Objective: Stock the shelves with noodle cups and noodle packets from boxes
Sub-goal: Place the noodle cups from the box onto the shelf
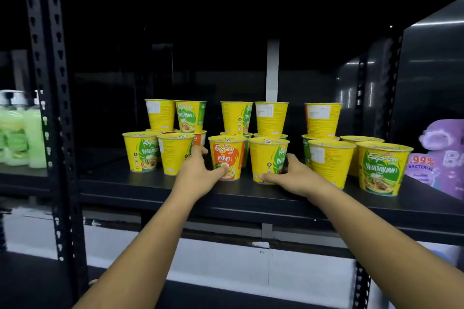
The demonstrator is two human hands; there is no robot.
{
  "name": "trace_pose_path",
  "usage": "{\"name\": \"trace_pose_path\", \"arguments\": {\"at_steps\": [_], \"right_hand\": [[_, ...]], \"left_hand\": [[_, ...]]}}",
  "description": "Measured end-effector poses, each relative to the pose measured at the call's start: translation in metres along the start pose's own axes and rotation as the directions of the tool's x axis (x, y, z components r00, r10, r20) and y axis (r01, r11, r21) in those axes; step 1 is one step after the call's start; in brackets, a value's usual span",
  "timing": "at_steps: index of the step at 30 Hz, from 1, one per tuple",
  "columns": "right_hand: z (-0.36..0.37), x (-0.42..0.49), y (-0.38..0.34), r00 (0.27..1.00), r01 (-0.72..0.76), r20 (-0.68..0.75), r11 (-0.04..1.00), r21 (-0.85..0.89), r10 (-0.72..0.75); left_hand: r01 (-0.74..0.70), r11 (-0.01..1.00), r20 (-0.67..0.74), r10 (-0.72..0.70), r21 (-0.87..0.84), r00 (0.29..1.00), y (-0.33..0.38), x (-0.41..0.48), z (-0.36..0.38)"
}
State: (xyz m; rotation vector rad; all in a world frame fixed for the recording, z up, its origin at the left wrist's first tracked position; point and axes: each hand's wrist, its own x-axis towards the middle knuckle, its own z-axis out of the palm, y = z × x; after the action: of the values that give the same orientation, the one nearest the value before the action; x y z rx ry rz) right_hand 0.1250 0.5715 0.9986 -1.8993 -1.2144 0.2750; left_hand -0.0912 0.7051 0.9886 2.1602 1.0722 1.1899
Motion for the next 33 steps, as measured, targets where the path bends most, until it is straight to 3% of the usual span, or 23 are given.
{"name": "trace_pose_path", "arguments": {"at_steps": [4, 6, 17, 21, 25, 28, 33], "right_hand": [[0.005, 0.002, 0.005, 0.998, 0.026, -0.059, 0.999, 0.02, -0.025], [0.005, 0.002, 0.007, 0.997, 0.038, -0.068, 0.999, 0.025, -0.036], [0.009, 0.003, 0.013, 0.983, 0.082, -0.154, 0.987, -0.14, -0.104], [0.011, -0.001, 0.011, 0.978, 0.083, -0.167, 0.971, -0.224, -0.122], [0.012, -0.005, 0.008, 0.976, 0.071, -0.176, 0.954, -0.29, -0.127], [0.012, -0.009, 0.005, 0.976, 0.058, -0.18, 0.939, -0.339, -0.125], [0.012, -0.025, 0.001, 0.958, 0.009, -0.245, 0.864, -0.503, -0.153]], "left_hand": [[0.014, 1.0, 0.173, -0.013, -0.004, 0.985, 0.004, 0.013, 0.002], [0.002, 1.0, 0.192, -0.005, 0.013, 0.981, 0.003, 0.015, 0.005], [-0.048, 0.968, 0.059, 0.035, 0.247, 0.998, -0.012, 0.01, 0.016], [-0.04, 0.973, 0.011, 0.039, 0.228, 0.999, -0.01, 0.007, 0.016], [-0.126, 0.988, -0.113, 0.136, 0.095, 0.984, -0.016, 0.002, 0.014], [-0.209, 0.974, -0.155, 0.221, 0.089, 0.963, -0.02, -0.003, 0.013], [-0.44, 0.886, 0.006, 0.444, 0.147, 0.896, -0.018, -0.016, 0.014]]}}
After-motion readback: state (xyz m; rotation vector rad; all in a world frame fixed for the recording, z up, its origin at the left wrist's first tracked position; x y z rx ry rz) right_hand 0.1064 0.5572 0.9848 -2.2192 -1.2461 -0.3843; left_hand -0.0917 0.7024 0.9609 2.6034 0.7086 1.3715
